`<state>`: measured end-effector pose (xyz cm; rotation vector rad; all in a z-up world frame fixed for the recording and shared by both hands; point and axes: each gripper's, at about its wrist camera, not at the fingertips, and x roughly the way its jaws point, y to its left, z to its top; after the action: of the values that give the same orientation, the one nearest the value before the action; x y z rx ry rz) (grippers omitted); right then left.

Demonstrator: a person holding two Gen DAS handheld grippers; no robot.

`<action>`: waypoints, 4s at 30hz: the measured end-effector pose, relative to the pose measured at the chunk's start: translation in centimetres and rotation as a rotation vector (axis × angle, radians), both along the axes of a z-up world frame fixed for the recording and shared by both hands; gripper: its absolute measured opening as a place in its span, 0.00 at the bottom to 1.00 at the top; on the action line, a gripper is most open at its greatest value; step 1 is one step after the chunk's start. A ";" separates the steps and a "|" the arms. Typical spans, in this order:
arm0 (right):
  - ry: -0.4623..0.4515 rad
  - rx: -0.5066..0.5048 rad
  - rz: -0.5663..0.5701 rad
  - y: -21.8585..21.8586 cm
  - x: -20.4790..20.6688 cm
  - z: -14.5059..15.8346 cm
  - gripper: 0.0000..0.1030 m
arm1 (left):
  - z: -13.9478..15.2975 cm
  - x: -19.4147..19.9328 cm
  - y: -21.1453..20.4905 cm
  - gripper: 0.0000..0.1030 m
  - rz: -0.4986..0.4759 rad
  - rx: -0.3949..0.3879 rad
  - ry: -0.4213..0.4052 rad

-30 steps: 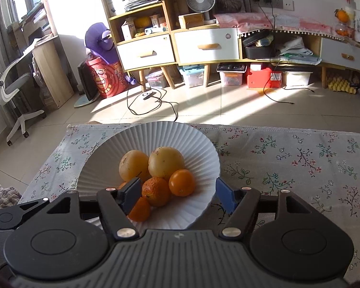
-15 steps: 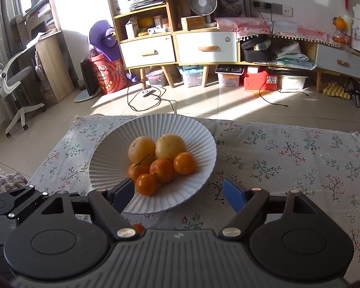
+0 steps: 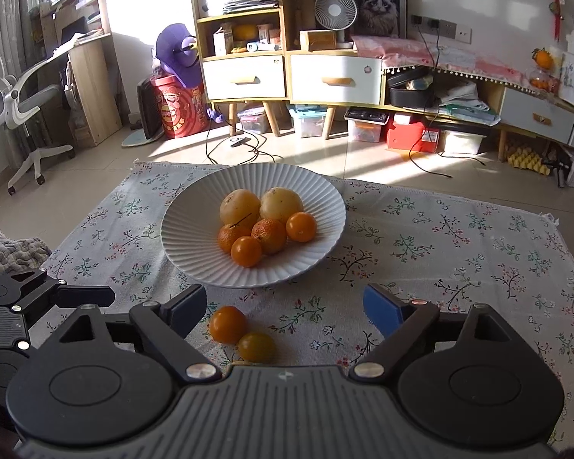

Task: Organize fruits
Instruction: 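Lift both tools out of the bowl back over the loose fruits, then grasp a green fruit with left tool while right tool grasps another green fruit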

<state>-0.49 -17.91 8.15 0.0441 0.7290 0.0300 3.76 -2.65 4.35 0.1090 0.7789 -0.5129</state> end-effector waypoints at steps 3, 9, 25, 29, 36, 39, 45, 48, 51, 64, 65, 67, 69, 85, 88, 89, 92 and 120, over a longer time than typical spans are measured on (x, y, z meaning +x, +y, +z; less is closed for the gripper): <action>0.004 0.013 -0.004 -0.3 -0.8 -0.4 0.89 | -0.4 -0.3 0.4 0.93 0.001 0.014 0.003; 0.024 -0.004 -0.003 -0.3 -1.5 -1.0 0.91 | -0.5 -0.5 1.5 0.93 0.020 0.009 0.009; 0.079 -0.028 0.047 -0.9 -4.3 -2.2 0.94 | -1.9 -2.4 2.6 0.93 0.041 0.051 0.035; 0.097 -0.030 0.046 -1.2 -4.8 -2.6 0.94 | -2.4 -2.9 2.0 0.93 0.028 0.067 0.039; 0.146 -0.059 0.056 -1.5 -5.5 -3.7 0.94 | -3.0 -3.6 0.8 0.93 -0.022 0.097 0.051; 0.169 -0.056 0.047 -1.9 -5.5 -3.9 0.94 | -2.8 -3.8 0.6 0.93 -0.030 0.092 0.055; 0.179 -0.034 0.056 -2.1 -5.8 -3.9 0.94 | -2.1 -4.9 0.5 0.93 -0.068 0.053 0.070; 0.183 -0.031 0.078 -1.8 -6.0 -4.0 0.94 | -2.2 -5.9 0.0 0.93 -0.113 0.039 0.086; 0.190 -0.024 0.100 -1.4 -6.2 -4.1 0.94 | -2.6 -7.0 -0.8 0.91 -0.154 0.036 0.095; 0.201 0.002 0.227 0.4 -6.6 -4.2 0.86 | -3.4 -7.8 -2.1 0.43 -0.236 0.019 0.132; 0.200 0.004 0.240 0.7 -6.7 -4.2 0.85 | -3.4 -7.8 -2.2 0.38 -0.247 0.015 0.138; 0.199 0.005 0.263 1.0 -6.7 -4.2 0.84 | -3.4 -7.7 -2.4 0.31 -0.265 0.006 0.151; 0.199 0.004 0.283 1.4 -6.9 -4.2 0.83 | -3.4 -7.8 -2.5 0.18 -0.284 0.012 0.159; 0.224 0.014 0.306 2.1 -6.6 -4.5 0.75 | -2.9 -6.2 -0.9 0.17 -0.217 0.121 0.171; 0.229 0.006 0.321 2.6 -6.5 -4.6 0.73 | -2.8 -6.1 -0.6 0.17 -0.200 0.135 0.164; 0.232 0.005 0.329 2.8 -6.5 -4.6 0.72 | -2.8 -6.1 -0.5 0.17 -0.196 0.137 0.164; 0.235 0.003 0.348 3.3 -6.5 -4.7 0.65 | -2.8 -6.1 -0.3 0.17 -0.186 0.151 0.157; 0.231 -0.027 0.427 5.7 -6.3 -4.9 0.26 | -2.2 -5.4 0.9 0.17 -0.102 0.177 0.122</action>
<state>-6.82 -12.17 3.25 -0.1372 0.9591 0.4290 -1.60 -1.75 2.14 0.2847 0.9409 -0.5503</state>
